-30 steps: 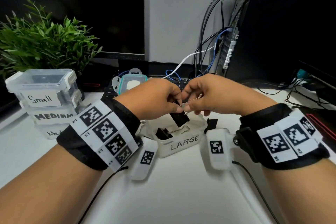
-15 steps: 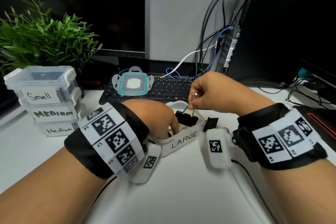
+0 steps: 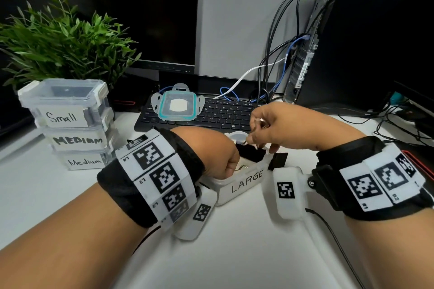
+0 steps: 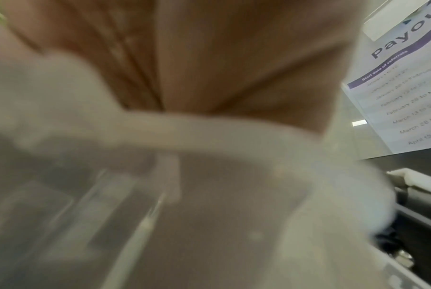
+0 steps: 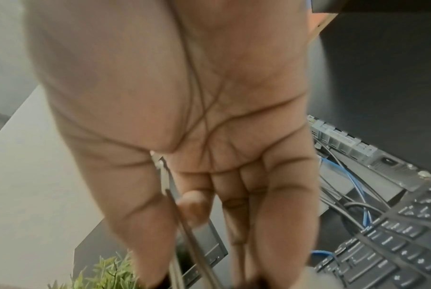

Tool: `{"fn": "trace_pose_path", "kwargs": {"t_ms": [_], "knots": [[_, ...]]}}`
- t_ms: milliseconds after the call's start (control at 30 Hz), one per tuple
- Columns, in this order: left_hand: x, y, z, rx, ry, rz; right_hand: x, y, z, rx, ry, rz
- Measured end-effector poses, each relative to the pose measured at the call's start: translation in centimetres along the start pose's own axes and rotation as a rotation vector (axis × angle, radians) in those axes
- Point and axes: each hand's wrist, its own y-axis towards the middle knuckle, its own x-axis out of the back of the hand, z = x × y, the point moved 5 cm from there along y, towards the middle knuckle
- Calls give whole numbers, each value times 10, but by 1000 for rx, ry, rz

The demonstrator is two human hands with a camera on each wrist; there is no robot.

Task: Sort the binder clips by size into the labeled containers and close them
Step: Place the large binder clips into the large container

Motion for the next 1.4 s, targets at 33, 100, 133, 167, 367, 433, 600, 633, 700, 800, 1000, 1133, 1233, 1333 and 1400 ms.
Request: {"fn": "trace_pose_path", "kwargs": {"t_ms": [33,100,133,167,367,433,600,633,700,800,1000,1133,1233,1333,1400], "knots": [[1,0,2,11,-27,-13,2,1,0,2,78,-24],[3,0,5,21,-82,-36,3,1,-2,0,148,-44],[4,0,5,21,-102,-46,2,1,-2,-3,142,-42],[4,-1,6,21,-117,-55,2,1,-3,1,131,-39],[15,-5,9,55,-92,-193,9,0,-7,9,157,-61],[19,-5,14,87,-76,-255,17,-1,-8,8,199,-111],[19,-3,18,167,-20,-276,13,-4,-2,51,143,-35],[19,-2,18,176,-4,-269,9,-5,1,63,98,2],[19,-2,16,196,25,-260,2,-6,7,83,6,50],[20,-1,17,203,100,-275,-6,-7,15,103,-93,80],[20,0,19,275,34,-175,-16,-10,16,46,-271,167],[20,1,19,267,3,-154,-20,-7,16,-4,-365,189],[18,1,20,240,-12,-160,-22,-6,18,-28,-424,197],[16,2,18,219,-7,-143,-24,-4,18,-45,-473,207],[17,3,17,202,-4,-154,-24,-3,18,-42,-501,191]]}}
